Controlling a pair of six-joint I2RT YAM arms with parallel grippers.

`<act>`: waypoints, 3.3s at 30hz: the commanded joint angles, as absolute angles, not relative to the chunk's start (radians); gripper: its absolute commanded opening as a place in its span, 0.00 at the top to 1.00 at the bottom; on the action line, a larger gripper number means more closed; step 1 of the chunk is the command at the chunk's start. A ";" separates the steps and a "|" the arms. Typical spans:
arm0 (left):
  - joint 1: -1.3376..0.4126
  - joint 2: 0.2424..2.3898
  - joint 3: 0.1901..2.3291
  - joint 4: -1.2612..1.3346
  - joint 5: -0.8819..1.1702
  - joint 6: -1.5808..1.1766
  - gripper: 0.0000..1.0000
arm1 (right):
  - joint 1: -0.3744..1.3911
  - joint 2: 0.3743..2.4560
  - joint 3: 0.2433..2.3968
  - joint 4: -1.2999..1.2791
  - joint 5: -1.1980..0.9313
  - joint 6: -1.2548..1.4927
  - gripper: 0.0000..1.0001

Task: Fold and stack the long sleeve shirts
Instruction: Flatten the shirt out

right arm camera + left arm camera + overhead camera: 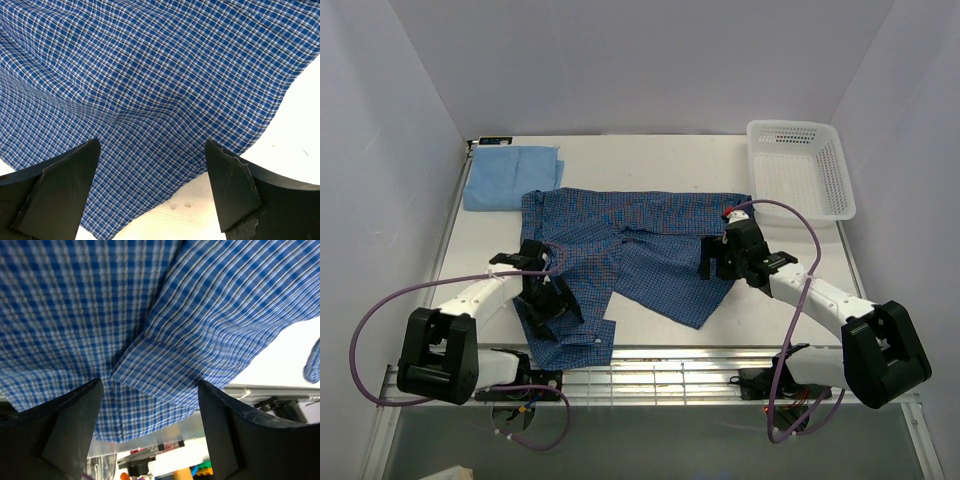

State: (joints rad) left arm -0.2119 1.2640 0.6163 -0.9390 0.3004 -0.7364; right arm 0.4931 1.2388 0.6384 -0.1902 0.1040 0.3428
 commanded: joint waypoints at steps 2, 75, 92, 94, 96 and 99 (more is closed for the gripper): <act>-0.222 1.288 0.672 -0.838 0.272 -0.761 0.14 | 0.497 1.255 0.650 -0.135 0.098 0.361 0.09; -0.029 2.294 2.316 0.138 0.429 -0.749 0.02 | 0.549 1.235 0.595 -0.339 0.158 0.288 0.90; -0.230 1.589 1.275 -0.229 0.459 -0.560 0.02 | 0.525 1.382 0.995 -0.307 0.178 0.083 0.09; -0.248 1.583 1.200 -0.222 0.483 -0.568 0.02 | 0.522 1.460 1.096 -0.301 0.184 0.087 0.07; -0.271 1.591 1.154 -0.215 0.498 -0.610 0.02 | 0.517 1.575 1.152 -0.278 0.173 0.101 0.03; -0.302 1.621 1.072 -0.192 0.511 -0.659 0.02 | 0.515 1.705 1.244 -0.265 0.170 0.133 0.08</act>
